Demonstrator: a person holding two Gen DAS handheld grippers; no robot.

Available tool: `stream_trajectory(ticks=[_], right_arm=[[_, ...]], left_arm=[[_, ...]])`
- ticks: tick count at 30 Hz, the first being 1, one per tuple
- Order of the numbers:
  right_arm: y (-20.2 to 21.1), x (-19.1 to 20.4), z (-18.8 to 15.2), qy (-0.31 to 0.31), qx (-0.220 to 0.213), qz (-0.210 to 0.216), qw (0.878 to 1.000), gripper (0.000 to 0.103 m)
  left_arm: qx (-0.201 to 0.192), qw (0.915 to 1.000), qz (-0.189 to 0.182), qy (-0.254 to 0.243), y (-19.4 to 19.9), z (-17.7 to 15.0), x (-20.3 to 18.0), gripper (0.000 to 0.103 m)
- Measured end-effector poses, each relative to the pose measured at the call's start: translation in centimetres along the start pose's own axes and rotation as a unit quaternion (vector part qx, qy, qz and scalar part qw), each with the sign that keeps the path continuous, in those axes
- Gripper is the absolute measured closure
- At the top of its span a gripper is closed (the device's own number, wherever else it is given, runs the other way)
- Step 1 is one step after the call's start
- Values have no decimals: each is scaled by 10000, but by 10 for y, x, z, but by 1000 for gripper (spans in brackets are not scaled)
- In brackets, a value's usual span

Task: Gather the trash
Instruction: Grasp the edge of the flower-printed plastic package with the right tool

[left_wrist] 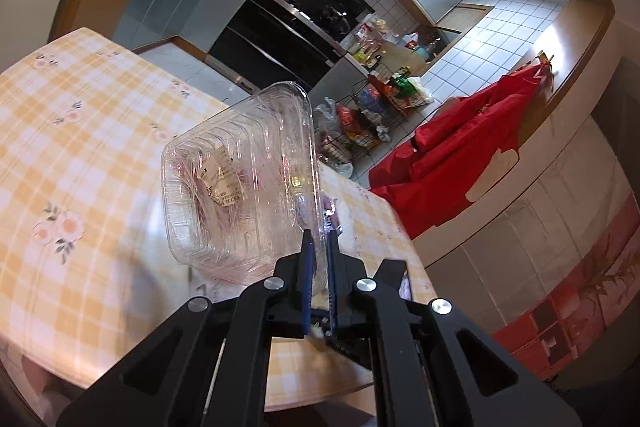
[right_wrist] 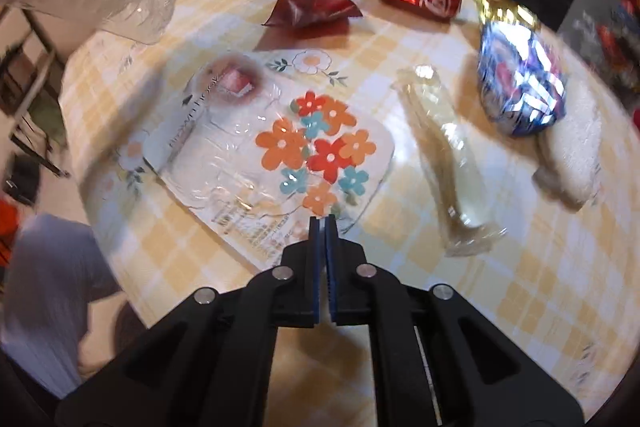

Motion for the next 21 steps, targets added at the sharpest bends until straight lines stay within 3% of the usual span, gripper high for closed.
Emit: stream_trajectory(ticks=[1, 5, 10, 14, 17, 21], right_arm=[[1, -1, 3, 25, -43, -58, 10000, 94], [0, 2, 13, 248, -176, -62, 9995, 70], [-8, 8, 22, 670, 2, 44, 9977, 71], [-8, 13, 21, 988, 149, 214, 9948, 86], [-6, 16, 18, 1108, 246, 343, 9929, 86], [-3, 27, 16, 1408, 183, 201, 9897, 86]], left_arm=[[-12, 10000, 31, 24, 3, -2, 0, 97], [-95, 9999, 60, 70, 17, -4, 1, 97], [-143, 9998, 81, 101, 29, -7, 2, 97], [-143, 9997, 103, 187, 32, -10, 6, 97], [-136, 9997, 169, 122, 33, -12, 8, 97], [-97, 9996, 143, 216, 33, -16, 12, 97]])
Point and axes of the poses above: each gripper's, at about its wrist camera, not at the fingertips, and y roughly against the way its jaws point, x to its left, z to its top, the point moved 1 cm from there along -y, roughly the way its jaws point, and after that the axes turned 13 degrees about -z, right-handed, at the moved point
